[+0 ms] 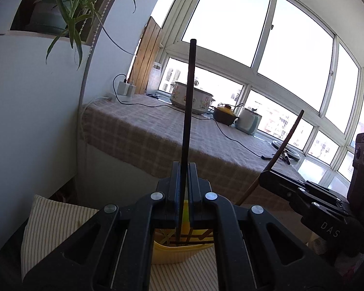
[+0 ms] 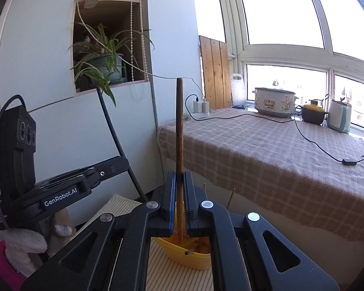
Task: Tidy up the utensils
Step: 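Carry both chopsticks over the bucket and lower them in, then open both tools to drop the chopsticks into the bucket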
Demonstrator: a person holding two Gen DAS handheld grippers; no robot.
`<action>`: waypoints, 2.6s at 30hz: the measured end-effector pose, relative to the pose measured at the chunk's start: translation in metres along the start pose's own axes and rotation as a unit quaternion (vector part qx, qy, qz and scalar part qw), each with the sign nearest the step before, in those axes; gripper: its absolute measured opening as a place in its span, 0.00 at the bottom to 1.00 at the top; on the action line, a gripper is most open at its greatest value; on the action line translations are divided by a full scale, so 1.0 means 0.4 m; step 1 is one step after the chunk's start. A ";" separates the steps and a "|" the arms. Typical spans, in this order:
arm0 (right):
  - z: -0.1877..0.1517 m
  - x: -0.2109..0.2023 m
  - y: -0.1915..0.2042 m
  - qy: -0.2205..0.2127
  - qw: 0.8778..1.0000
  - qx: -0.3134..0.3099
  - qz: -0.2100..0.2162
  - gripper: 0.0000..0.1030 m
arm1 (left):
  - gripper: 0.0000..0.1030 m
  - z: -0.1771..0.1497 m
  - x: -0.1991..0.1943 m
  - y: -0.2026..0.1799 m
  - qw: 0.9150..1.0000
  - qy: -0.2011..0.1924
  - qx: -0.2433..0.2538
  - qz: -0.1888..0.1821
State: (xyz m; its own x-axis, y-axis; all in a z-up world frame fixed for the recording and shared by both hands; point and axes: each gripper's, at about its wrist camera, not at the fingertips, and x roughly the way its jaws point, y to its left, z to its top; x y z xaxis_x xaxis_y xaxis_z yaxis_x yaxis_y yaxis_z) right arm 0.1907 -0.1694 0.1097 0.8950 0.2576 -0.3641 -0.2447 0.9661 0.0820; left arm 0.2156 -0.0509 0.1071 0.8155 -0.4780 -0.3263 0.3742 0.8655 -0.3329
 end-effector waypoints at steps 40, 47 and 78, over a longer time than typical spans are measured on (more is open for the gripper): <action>-0.081 0.135 -0.076 0.071 0.996 0.000 -0.060 0.04 | 0.03 -0.123 0.078 -0.048 0.995 0.025 0.091 0.042; -0.089 0.154 -0.075 0.080 0.995 -0.003 -0.066 0.04 | 0.03 -0.126 0.074 -0.045 0.995 0.023 0.096 0.034; -0.131 0.124 -0.058 0.091 0.994 0.011 -0.064 0.25 | 0.41 -0.171 0.028 -0.014 0.995 0.027 0.079 0.046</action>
State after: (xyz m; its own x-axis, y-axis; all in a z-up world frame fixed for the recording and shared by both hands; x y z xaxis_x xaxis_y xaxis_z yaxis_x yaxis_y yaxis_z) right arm 0.2211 -0.1798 0.0413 0.8352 0.1269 -0.5351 -0.1228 0.9915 0.0434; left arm 0.1923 -0.0714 0.0447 0.8264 -0.3985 -0.3978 0.3670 0.9170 -0.1563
